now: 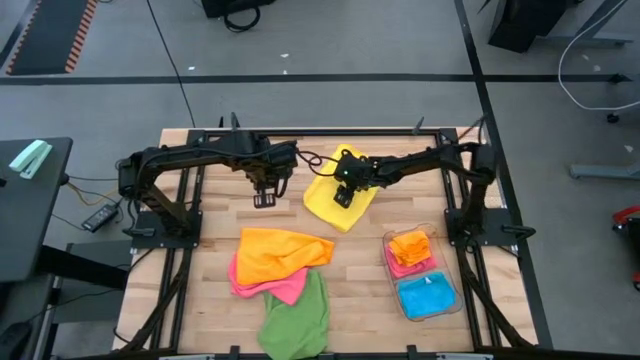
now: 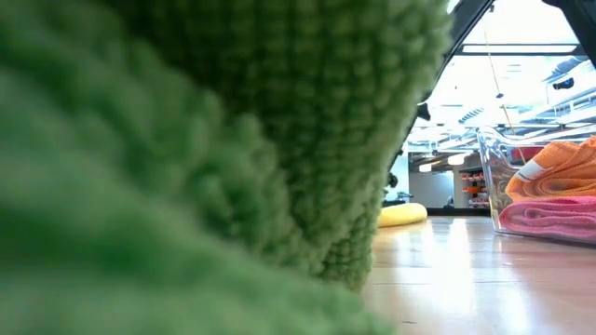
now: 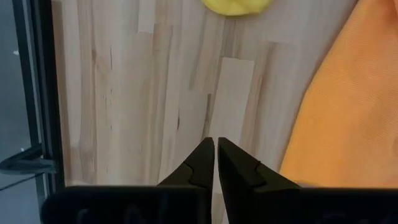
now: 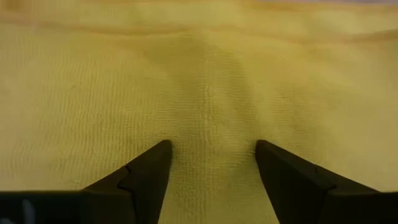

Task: Fold microfiber towels
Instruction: Fold the yellow towel

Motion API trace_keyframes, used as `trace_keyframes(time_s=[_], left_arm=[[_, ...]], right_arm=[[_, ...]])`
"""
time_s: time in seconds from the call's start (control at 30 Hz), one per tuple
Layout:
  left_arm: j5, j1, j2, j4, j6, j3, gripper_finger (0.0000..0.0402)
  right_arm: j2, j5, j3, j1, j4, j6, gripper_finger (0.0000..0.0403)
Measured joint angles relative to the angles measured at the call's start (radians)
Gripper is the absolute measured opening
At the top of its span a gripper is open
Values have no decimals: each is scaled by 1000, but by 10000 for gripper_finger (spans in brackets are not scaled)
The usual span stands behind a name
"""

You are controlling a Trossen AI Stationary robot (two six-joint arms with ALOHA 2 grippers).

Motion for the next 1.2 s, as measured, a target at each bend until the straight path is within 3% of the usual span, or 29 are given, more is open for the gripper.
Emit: trace_keyframes(time_s=[0.1,0.33,0.4,0.67,0.87,1.07,1.2], left_arm=[[0,0,0,-10,-3,0,26],[0,0,0,-22,-7,0,16],[0,0,0,-23,-7,0,17],[0,0,0,-23,-27,0,23],[0,0,0,-29,-33,0,15],[0,0,0,-4,-32,0,21],[0,0,0,-5,-33,0,26]], right_arm=[[15,-72,1,-30,36,-117,248],[22,-359,2,-48,3,-577,232],[19,-360,2,-32,-21,-664,228],[-90,-234,2,31,-72,-621,220],[-202,-240,7,147,-79,-546,219],[-166,-222,7,289,33,-421,219],[-107,-130,8,372,102,-388,219]])
